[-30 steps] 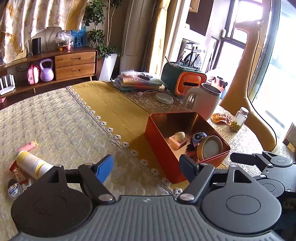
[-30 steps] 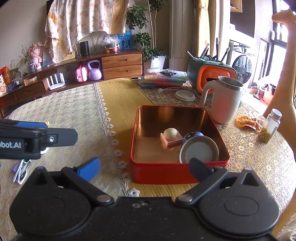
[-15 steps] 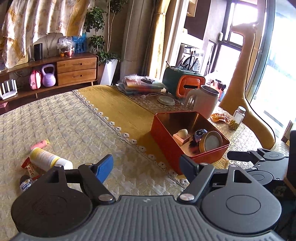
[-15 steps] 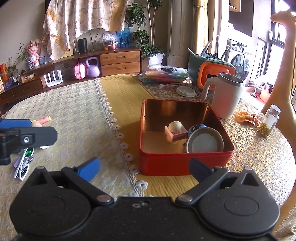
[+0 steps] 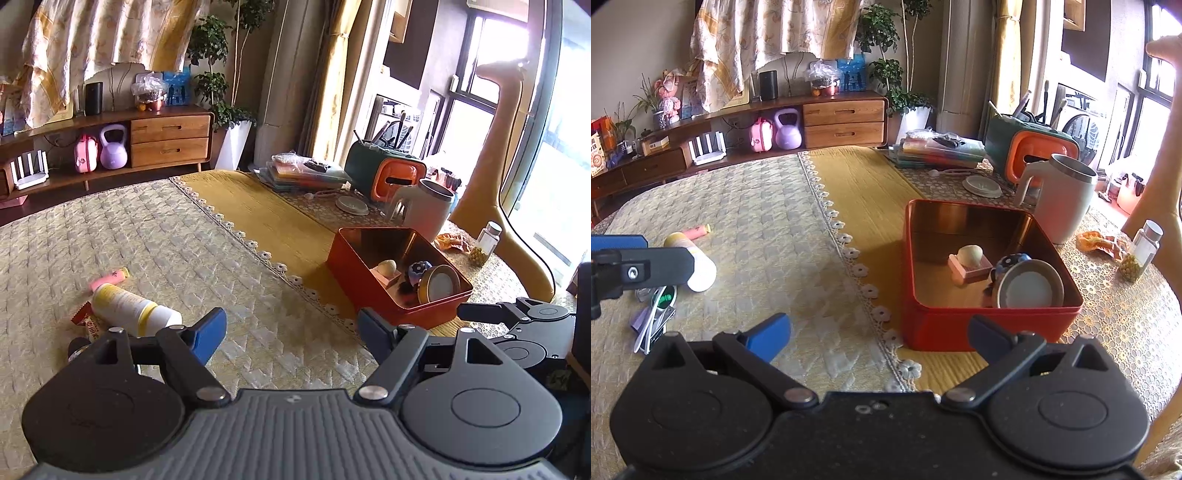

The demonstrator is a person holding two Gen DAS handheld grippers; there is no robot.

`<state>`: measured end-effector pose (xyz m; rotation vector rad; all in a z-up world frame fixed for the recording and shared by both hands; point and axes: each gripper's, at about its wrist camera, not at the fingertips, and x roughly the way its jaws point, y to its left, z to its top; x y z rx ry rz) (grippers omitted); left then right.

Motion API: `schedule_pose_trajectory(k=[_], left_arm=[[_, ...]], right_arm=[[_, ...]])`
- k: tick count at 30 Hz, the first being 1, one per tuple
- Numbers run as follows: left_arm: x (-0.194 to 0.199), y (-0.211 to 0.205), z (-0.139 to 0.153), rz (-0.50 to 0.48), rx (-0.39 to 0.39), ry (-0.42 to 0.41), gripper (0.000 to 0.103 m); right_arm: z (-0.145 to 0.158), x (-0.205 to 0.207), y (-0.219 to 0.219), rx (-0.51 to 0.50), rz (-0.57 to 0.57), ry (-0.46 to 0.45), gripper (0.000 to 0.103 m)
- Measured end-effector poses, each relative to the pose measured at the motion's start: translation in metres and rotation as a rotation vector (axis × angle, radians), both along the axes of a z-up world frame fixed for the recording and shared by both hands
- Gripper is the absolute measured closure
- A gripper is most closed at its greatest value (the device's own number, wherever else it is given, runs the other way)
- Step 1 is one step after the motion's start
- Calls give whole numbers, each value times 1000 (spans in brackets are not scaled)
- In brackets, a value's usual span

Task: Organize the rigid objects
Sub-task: 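Move both tools back toward the items on the quilted table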

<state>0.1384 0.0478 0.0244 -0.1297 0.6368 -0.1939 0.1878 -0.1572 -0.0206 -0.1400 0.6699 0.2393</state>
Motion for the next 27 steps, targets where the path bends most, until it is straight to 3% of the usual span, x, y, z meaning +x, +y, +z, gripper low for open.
schedule_pose_trajectory(k=[27], left_arm=[[-9,55,-17,83,-12,15,25]], right_arm=[[-9,9,48,-32,46,28,1]])
